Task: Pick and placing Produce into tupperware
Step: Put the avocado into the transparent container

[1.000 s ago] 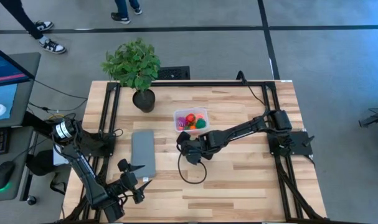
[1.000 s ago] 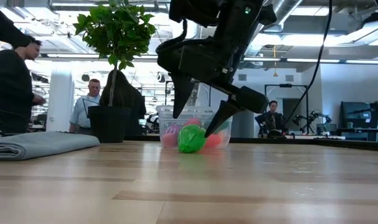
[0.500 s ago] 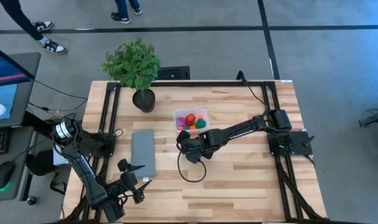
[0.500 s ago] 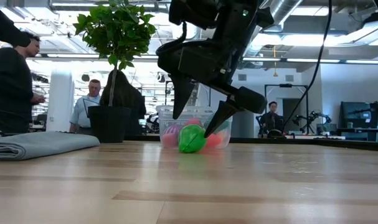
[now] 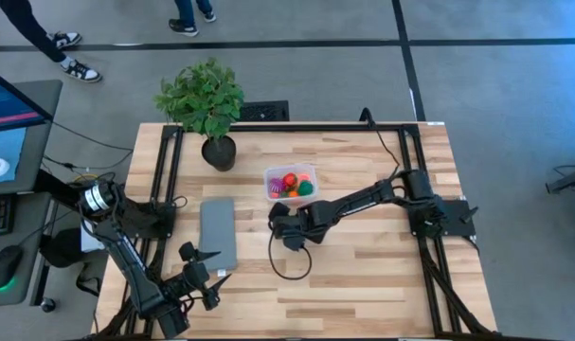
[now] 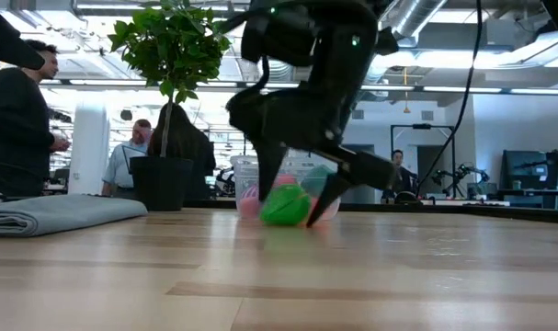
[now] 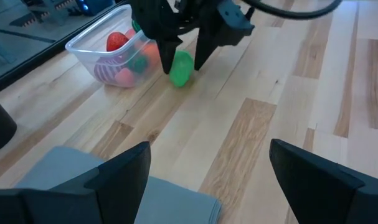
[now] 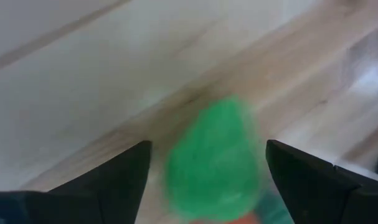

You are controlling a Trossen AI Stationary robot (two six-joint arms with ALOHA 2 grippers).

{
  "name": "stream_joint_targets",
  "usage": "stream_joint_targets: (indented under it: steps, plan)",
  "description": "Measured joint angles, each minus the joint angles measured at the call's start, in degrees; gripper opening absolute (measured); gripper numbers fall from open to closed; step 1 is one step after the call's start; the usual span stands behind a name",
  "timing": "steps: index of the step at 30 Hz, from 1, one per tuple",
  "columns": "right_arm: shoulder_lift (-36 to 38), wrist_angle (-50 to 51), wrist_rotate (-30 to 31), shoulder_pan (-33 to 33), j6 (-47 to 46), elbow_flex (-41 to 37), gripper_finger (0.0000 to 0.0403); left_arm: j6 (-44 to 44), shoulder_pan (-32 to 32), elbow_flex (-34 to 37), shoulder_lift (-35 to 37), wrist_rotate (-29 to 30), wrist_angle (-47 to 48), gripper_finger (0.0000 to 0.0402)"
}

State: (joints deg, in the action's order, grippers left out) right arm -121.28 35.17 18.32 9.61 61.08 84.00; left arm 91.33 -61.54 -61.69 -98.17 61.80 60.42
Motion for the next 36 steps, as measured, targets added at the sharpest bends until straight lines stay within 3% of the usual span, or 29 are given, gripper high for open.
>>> stream_joint_targets:
  steps: [3,12,36]
  plan:
    - [-1.56,1.63,2.61,0.26,-0.55,2.00,0.0340,0.05,-0.07,0.01,-0.18,-0.13,0.02,0.0320]
    - [-1.98,5.04,2.30,-0.40,-2.95,6.04,0.0312,0.26,-0.09,0.04,-0.46,-0.48,0.07,0.0320]
    - [-3.54,6.20,-0.76,-0.03,-5.61,6.29,0.0310,-0.28,-0.13,0.04,-0.46,-0.53,-1.46,0.0320]
